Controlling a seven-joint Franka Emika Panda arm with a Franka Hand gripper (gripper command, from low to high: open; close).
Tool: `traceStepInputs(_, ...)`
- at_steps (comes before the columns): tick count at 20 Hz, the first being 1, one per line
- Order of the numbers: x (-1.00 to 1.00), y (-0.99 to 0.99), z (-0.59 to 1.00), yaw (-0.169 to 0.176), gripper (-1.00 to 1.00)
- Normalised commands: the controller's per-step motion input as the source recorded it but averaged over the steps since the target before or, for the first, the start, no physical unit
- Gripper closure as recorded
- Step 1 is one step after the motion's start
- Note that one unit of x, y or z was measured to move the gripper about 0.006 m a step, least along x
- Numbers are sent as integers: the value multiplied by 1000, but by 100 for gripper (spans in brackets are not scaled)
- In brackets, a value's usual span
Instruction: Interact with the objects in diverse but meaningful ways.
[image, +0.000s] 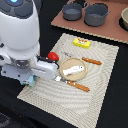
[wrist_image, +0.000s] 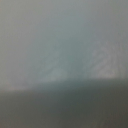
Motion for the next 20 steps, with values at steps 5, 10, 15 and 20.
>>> traceStepInputs(5, -703, 36, -150, 182, 100)
traceStepInputs(10, -448, -14, -249, 115, 100)
traceStepInputs(15, -199, -3, -357, 84, -100)
traceStepInputs(20, -200, 27, -215, 86, -100)
